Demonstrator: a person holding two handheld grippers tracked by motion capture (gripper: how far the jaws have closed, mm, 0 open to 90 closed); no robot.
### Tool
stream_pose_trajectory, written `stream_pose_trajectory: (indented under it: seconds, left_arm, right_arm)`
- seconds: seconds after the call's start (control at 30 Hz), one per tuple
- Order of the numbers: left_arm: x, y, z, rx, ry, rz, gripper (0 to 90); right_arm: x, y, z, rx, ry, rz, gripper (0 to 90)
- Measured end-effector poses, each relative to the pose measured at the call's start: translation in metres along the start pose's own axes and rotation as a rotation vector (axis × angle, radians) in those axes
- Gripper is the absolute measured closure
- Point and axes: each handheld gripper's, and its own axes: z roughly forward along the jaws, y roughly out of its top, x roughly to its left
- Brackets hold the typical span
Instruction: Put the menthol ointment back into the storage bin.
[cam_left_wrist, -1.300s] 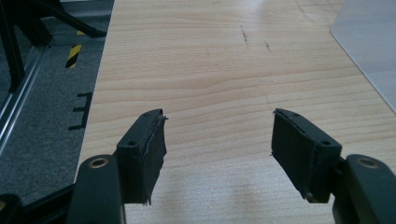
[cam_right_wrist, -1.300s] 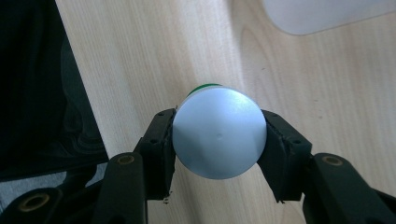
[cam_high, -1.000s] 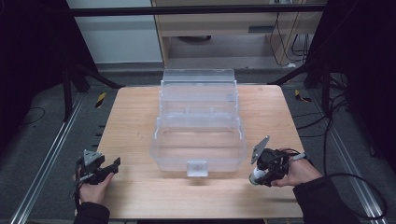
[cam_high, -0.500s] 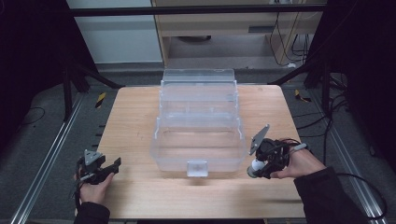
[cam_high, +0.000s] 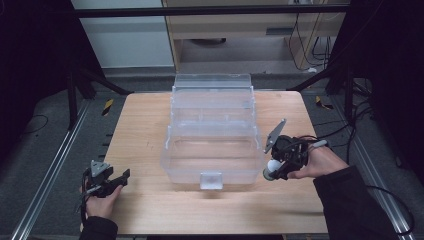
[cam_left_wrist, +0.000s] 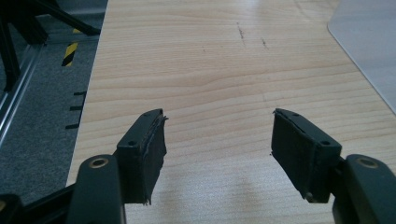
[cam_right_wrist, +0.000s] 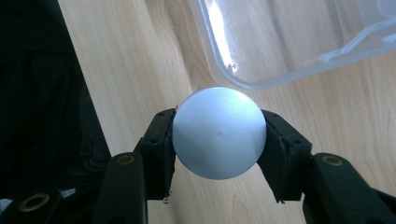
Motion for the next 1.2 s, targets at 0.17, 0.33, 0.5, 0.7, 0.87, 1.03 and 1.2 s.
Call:
stream_pose_trajectory:
  seconds: [0.17,0.33,0.5,0.7,0.87,1.03,1.2]
  left_arm:
    - [-0.001,0.001,0.001,-0.002,-0.002,0.000,34.9]
    - [-0.001,0.001,0.000,-0.003,-0.003,0.001,35.0]
    - [-0.001,0.002,0.001,-0.003,-0.005,0.003,35.0]
    - [-0.002,0.002,0.001,-0.006,-0.008,0.006,35.1]
    - [-0.003,0.003,0.002,-0.007,-0.011,0.007,35.2]
    - [-0.004,0.004,0.004,-0.008,-0.016,0.014,35.3]
    - [-0.003,0.004,0.003,-0.011,-0.015,0.010,35.3]
  right_arm:
    - [-0.004,0.011,-0.005,-0.004,0.000,-0.015,49.9]
    - [-0.007,0.022,-0.007,-0.010,-0.002,-0.021,50.0]
    - [-0.011,0.033,-0.004,-0.023,-0.007,-0.052,50.0]
    - [-0.021,0.042,0.004,-0.031,-0.003,-0.037,50.0]
    - [-0.026,0.046,0.010,-0.032,-0.006,-0.035,50.0]
    - [-0.031,0.050,0.020,-0.035,-0.007,-0.035,50.1]
    - [-0.036,0.052,0.034,-0.021,-0.001,-0.030,50.1]
